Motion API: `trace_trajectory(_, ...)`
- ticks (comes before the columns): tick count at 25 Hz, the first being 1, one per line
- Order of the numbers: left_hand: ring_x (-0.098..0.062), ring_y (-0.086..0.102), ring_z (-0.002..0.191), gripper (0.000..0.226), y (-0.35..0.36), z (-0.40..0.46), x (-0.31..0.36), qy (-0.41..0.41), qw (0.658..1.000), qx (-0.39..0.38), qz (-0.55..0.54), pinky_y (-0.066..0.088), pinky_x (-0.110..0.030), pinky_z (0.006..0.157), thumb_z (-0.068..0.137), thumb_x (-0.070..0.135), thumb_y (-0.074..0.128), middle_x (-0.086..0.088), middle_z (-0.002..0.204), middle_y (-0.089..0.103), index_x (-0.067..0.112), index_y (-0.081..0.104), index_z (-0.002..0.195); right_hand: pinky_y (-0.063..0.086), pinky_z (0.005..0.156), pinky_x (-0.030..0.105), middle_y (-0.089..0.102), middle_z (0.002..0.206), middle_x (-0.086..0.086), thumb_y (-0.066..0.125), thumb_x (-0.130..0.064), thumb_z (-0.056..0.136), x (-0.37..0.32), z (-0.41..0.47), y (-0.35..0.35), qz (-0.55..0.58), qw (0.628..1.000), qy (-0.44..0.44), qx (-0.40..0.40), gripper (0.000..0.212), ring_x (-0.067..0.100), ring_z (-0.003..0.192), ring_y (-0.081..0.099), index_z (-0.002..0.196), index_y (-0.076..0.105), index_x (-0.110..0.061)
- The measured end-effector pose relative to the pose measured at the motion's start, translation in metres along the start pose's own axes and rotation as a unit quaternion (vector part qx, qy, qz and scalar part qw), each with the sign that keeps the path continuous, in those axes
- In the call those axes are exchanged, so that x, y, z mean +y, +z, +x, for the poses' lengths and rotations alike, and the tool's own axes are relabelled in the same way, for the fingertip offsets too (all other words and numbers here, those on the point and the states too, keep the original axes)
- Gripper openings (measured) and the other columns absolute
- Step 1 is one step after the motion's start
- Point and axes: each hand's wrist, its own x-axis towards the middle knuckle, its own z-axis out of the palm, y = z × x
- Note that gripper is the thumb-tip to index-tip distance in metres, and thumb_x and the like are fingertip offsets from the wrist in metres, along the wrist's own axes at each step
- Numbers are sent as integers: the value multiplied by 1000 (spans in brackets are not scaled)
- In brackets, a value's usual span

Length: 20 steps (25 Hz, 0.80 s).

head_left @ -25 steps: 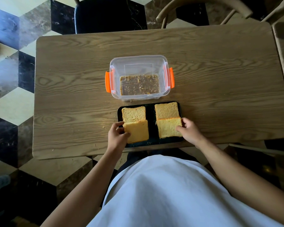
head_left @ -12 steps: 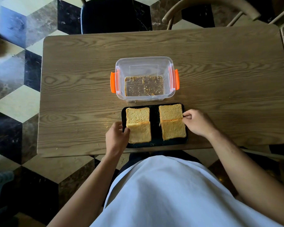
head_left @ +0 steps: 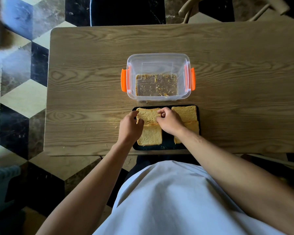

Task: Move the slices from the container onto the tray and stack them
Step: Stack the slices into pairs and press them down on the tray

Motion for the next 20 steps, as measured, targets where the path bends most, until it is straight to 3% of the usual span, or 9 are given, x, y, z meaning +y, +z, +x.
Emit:
trace_trajectory(5, -27, 68, 108, 50, 7, 0, -2, 16, 1000, -7, 4, 53, -36, 92, 91, 18, 59, -12, 126, 70, 11, 55, 140, 40, 73, 24, 58, 125, 10, 61, -32, 89, 1, 7, 6, 8, 1000, 22, 14, 37, 24, 99, 60, 124, 63, -20)
trace_trajectory(11, -37, 54, 123, 61, 13, -3, -5, 16, 999, 7, 30, 43, -43, 105, 91, 18, 60, -18, 133, 63, 9, 44, 148, 47, 92, 28, 58, 131, 10, 63, -35, 88, -8, 10, 14, 20, 999, 14, 30, 44, 24, 112, 59, 129, 63, -19)
trace_trajectory(14, -38, 47, 123, 65, 14, -2, -6, 31, 996, 8, 84, 38, -45, 106, 91, 22, 58, -16, 136, 61, 10, 38, 151, 44, 89, 24, 55, 133, 11, 65, -36, 87, -10, 10, 18, 15, 999, 15, 36, 47, 24, 113, 59, 130, 63, -18)
trace_trajectory(20, -37, 45, 127, 65, 16, -5, -9, 26, 995, 2, 94, 39, -46, 106, 90, 24, 60, -15, 142, 56, 11, 40, 150, 41, 88, 23, 51, 133, 11, 65, -36, 86, -10, 9, 22, 14, 999, 12, 38, 48, 24, 113, 58, 131, 62, -18)
